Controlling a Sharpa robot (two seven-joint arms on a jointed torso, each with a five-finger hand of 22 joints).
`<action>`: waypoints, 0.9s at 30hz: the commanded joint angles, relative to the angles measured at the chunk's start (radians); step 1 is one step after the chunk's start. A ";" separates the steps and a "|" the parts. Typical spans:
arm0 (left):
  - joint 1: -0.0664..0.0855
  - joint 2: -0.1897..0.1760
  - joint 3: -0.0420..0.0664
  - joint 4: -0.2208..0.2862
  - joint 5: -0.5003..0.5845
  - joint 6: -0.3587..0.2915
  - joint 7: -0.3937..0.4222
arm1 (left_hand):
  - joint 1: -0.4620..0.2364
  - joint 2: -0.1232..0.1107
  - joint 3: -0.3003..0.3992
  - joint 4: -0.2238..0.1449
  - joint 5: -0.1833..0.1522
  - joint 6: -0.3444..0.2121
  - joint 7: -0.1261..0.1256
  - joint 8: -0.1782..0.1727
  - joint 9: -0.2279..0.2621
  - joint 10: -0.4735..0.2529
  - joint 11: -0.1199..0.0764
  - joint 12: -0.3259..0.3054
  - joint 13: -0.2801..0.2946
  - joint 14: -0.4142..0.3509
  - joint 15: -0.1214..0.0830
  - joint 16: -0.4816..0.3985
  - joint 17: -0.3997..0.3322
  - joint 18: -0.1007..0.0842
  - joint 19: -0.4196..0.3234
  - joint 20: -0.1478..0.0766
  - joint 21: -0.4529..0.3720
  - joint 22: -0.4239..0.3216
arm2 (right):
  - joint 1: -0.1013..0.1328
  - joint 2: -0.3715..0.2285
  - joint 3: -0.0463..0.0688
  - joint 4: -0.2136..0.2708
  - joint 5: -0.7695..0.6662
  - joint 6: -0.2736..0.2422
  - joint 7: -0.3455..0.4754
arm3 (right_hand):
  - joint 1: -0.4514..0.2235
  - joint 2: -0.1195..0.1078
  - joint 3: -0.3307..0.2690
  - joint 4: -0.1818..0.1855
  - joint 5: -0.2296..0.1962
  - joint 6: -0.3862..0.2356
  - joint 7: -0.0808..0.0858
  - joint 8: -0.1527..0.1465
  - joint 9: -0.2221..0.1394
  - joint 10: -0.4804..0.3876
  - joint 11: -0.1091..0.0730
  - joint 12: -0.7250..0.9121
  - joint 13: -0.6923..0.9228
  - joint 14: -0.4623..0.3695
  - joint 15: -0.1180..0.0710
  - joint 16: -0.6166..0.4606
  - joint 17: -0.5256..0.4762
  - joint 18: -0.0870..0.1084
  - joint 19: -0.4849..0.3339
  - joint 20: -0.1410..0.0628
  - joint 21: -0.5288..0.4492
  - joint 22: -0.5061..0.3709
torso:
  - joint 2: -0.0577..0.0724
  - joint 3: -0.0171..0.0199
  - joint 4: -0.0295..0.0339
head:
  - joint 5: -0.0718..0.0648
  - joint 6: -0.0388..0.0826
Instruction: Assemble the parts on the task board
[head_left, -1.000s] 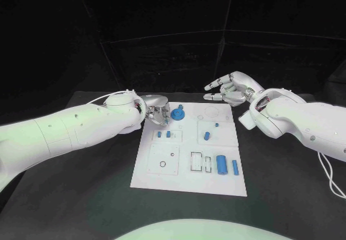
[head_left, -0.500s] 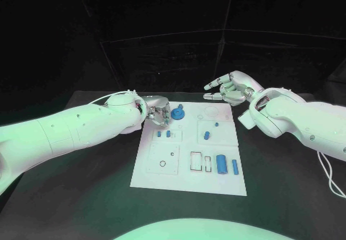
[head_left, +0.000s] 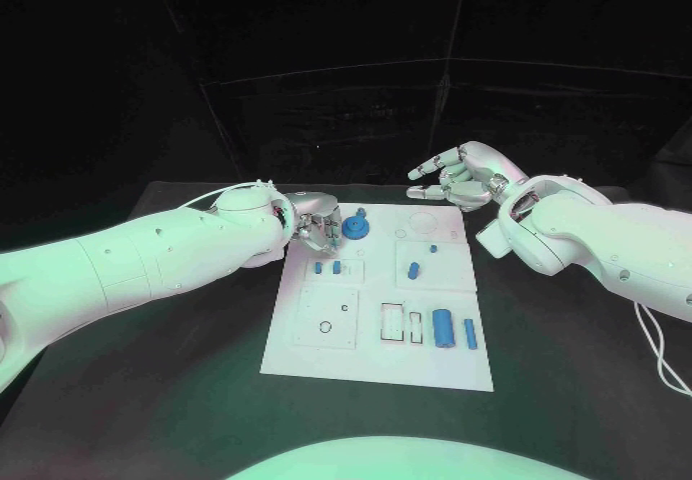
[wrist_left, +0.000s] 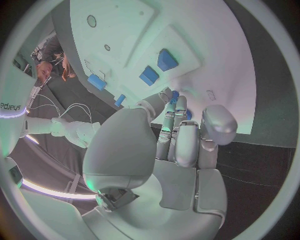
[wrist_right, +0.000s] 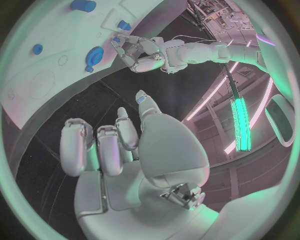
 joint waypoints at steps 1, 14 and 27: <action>-0.001 0.002 -0.001 -0.002 0.003 0.014 -0.009 | -0.014 -0.005 -0.007 -0.002 0.001 -0.019 0.007 -0.015 -0.005 -0.015 0.009 -0.016 -0.003 0.021 -0.001 -0.001 -0.003 -0.016 -0.008 0.003 -0.004 -0.004 | 0.002 0.001 0.001 0.001 0.002 0.002 0.006 | -0.003 0.009 0.002 0.002 0.005 -0.005 0.002 0.003 -0.002 -0.002 -0.004 -0.004 0.000 0.060 -0.009 -0.007 0.065 0.016 -0.002 -0.002 -0.006 -0.001 | 0.000 0.0001 0.0002 | -0.002 -0.001; -0.002 0.002 -0.001 -0.003 0.008 0.009 -0.013 | -0.033 -0.026 -0.019 -0.005 0.001 -0.057 0.016 -0.048 -0.007 -0.052 0.024 -0.053 -0.004 0.018 0.012 -0.003 -0.014 -0.013 -0.019 0.014 -0.021 -0.018 | 0.002 0.001 0.001 0.000 0.002 0.002 0.006 | -0.003 0.009 0.002 0.002 0.005 -0.005 0.002 0.003 -0.002 -0.002 -0.004 -0.004 0.000 0.060 -0.009 -0.007 0.065 0.016 -0.002 -0.002 -0.006 -0.001 | 0.000 -0.0001 0.0005 | -0.003 -0.002; -0.002 -0.002 -0.001 -0.001 0.016 0.001 -0.014 | -0.042 -0.039 -0.030 -0.009 0.001 -0.080 0.027 -0.068 -0.006 -0.092 0.037 -0.083 -0.004 0.014 0.022 -0.007 -0.027 -0.007 -0.031 0.023 -0.050 -0.044 | 0.002 0.000 0.001 -0.003 0.002 0.002 0.005 | -0.002 0.011 0.003 0.002 0.005 -0.006 0.002 0.003 -0.002 -0.004 -0.004 -0.007 -0.003 0.060 -0.009 -0.008 0.064 0.017 -0.004 -0.002 -0.008 -0.004 | 0.000 -0.0003 0.0006 | -0.003 0.000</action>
